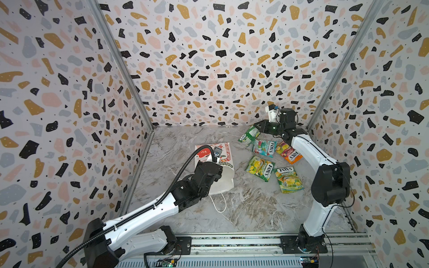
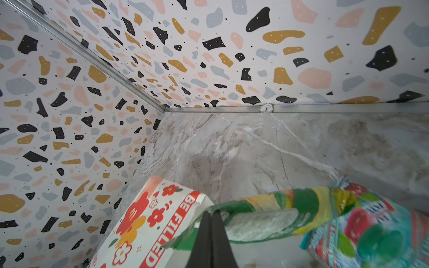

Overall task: Take the snacks out of the paper bag
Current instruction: 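Carry the green pack beyond the bag and release it with the right gripper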

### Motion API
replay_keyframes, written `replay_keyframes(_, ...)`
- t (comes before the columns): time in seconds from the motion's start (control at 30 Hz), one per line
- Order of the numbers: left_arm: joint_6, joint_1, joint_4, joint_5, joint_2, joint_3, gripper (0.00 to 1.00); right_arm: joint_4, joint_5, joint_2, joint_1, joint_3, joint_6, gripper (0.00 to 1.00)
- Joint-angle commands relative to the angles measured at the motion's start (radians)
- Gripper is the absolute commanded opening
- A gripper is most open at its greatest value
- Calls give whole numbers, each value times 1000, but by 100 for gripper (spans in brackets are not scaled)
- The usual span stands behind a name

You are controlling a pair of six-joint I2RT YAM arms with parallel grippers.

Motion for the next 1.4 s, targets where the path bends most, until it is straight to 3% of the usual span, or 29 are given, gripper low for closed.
replay_keyframes(0.0,25,4,63,-23,-32,-20,0,74,-98,63,1,128,40,0)
replay_keyframes(0.3,39,3,93,-27,-50,-40,0,69,-190,253,4,154,26,0)
replay_keyframes(0.7,37,3,82,-27,-33,-33,0,269,-181,113,2,-273,35,0)
replay_keyframes(0.97,36,4,82,-29,-35,-35,0,355,-162,75,9,-388,71,0)
replay_keyframes(1.17,36,3,81,-30,-36,-33,0,322,-116,70,15,-388,49,0)
replay_keyframes(1.23,35,3,79,-27,-36,-33,0,287,-85,66,17,-377,31,14)
replay_keyframes(1.3,36,4,79,-22,-37,-33,0,250,-43,47,21,-377,6,34)
replay_keyframes(1.37,36,3,80,-11,-40,-34,0,225,2,14,25,-389,-19,46)
